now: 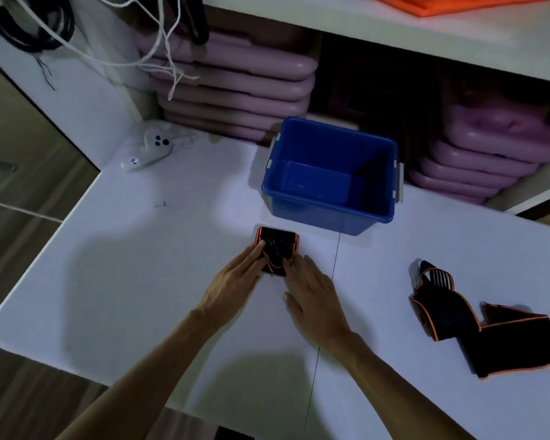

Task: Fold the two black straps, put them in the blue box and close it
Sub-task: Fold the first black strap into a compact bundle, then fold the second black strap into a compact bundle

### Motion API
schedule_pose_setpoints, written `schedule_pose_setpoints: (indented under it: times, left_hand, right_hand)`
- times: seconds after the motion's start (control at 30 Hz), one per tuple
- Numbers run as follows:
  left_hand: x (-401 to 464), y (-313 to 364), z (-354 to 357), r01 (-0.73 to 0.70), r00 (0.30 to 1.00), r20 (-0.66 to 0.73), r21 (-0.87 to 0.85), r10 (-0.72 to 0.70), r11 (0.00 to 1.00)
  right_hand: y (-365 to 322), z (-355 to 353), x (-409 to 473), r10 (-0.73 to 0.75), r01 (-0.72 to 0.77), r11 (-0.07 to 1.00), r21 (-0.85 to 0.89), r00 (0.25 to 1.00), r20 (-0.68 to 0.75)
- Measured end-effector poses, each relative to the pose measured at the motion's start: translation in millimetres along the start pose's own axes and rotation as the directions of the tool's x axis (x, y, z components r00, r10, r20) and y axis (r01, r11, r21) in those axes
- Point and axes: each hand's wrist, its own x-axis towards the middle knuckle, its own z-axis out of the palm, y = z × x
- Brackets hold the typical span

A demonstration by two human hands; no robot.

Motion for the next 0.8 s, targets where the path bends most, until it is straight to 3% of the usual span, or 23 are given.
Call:
schedule_pose_setpoints:
  times: [0.2, 0.43, 0.63, 0.8]
  left_hand:
    - [28, -13, 0, 0.014, 0.997, 0.070, -0.006, -0.014, 1.000]
    - [32, -19, -4, -0.015, 0.987, 0.162, 0.042, 0.008, 0.999]
    - [30, 10, -14, 0.082, 0.996, -0.026, 0.046, -0.080, 0.996]
    - [38, 63, 2, -0.143, 0.987, -0.060, 0.051, 0.146, 0.988]
  right_hand:
    - [-12, -9, 17, 0.122, -0.122, 0.992, -0.015, 0.993, 0.004]
    - [-6, -22, 30, 0.133, -0.133, 0.991, 0.030, 0.991, 0.019]
    - [-4, -36, 4, 0.179, -0.170, 0.969, 0.177, 0.983, -0.036]
    - [14, -54, -51, 0.315, -0.274, 0.924, 0.268, 0.941, -0.126]
